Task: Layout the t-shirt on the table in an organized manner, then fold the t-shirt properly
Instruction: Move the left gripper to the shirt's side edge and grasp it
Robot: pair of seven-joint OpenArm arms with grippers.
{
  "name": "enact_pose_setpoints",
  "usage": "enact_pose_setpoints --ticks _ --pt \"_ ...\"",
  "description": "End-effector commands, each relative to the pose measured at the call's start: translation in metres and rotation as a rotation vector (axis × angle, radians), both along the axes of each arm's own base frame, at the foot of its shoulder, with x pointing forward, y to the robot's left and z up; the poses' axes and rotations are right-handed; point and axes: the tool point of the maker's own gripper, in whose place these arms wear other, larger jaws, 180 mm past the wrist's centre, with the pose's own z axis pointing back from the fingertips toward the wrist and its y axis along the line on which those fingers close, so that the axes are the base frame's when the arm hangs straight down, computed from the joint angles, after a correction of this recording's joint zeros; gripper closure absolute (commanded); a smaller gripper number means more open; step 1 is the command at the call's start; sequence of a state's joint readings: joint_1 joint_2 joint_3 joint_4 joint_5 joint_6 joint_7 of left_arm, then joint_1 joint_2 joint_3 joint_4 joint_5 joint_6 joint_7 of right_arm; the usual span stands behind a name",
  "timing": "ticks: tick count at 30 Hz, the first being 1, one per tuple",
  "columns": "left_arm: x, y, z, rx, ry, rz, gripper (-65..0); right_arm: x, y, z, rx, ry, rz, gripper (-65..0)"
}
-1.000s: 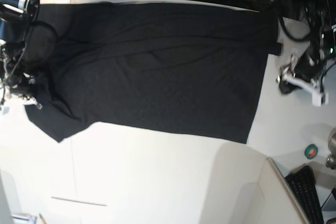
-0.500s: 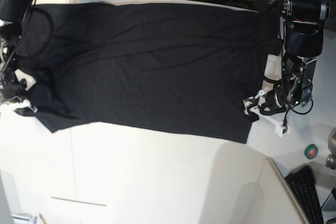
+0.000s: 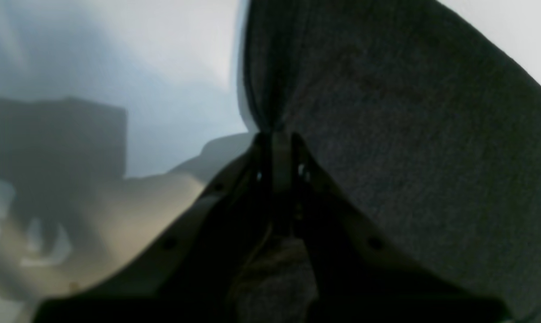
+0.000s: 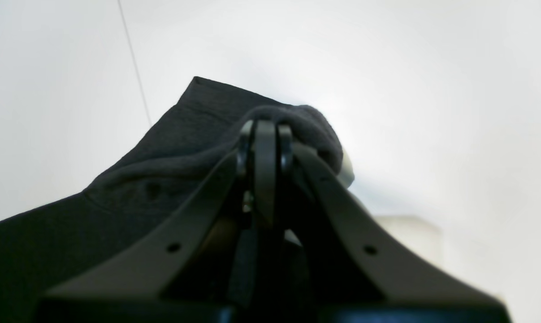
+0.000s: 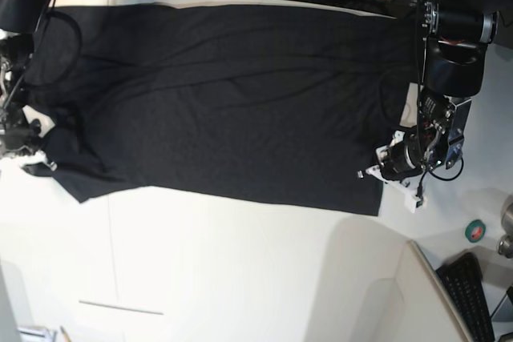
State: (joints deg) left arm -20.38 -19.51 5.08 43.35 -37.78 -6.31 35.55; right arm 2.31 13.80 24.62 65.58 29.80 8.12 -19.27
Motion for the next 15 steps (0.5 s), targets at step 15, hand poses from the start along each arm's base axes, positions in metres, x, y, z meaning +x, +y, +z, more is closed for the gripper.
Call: enact_pose_setpoints --ticks 15 --pt "-0.037 -0.005 0.045 0.062 0.011 -0.083 0.0 0.013 -0.009 0.020 -0.030 -0.062 -0.001 0.0"
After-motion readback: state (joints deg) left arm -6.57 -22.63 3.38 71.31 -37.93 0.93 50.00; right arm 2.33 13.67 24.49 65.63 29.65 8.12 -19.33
